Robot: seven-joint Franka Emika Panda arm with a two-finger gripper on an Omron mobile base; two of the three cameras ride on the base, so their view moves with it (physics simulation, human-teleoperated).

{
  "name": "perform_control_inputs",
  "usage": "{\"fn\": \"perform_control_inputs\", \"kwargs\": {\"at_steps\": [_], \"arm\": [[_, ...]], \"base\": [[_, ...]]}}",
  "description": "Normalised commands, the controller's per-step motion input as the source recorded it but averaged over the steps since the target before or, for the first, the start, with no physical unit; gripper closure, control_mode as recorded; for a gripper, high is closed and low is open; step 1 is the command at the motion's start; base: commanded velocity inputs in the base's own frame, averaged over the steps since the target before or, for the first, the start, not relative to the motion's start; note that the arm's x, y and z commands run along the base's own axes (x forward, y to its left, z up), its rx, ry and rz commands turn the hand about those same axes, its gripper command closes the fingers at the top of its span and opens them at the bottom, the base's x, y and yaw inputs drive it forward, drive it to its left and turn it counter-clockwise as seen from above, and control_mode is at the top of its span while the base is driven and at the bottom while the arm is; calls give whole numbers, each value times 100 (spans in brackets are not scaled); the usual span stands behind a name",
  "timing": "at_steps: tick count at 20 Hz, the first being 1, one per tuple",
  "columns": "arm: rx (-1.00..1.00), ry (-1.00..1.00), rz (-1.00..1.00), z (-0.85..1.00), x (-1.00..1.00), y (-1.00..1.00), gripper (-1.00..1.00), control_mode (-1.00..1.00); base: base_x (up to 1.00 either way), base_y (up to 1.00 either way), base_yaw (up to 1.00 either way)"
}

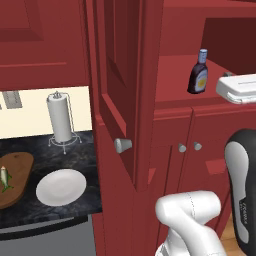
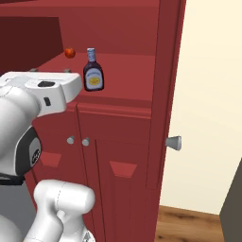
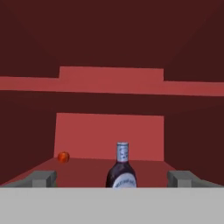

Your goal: Pick the fish from the plate and place it on the cutting board. Then pick the condiment bottle from the cabinet and place it next to the cutting board.

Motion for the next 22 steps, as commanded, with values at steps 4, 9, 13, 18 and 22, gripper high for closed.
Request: {"fn": "perform_control_inputs", "kwargs": {"at_steps": [4, 9, 13, 18, 22], "arm": [[0, 0, 0, 0, 10, 0, -100, -100], [0, 0, 0, 0, 11, 0, -100, -100], [0, 0, 0, 0, 13, 0, -100, -100], [0, 0, 0, 0, 14, 0, -100, -100], [0, 0, 0, 0, 17, 0, -100, -100]], "base": [[0, 0, 0], [0, 0, 0], [0, 0, 0], [0, 0, 0], [0, 0, 0]]}}
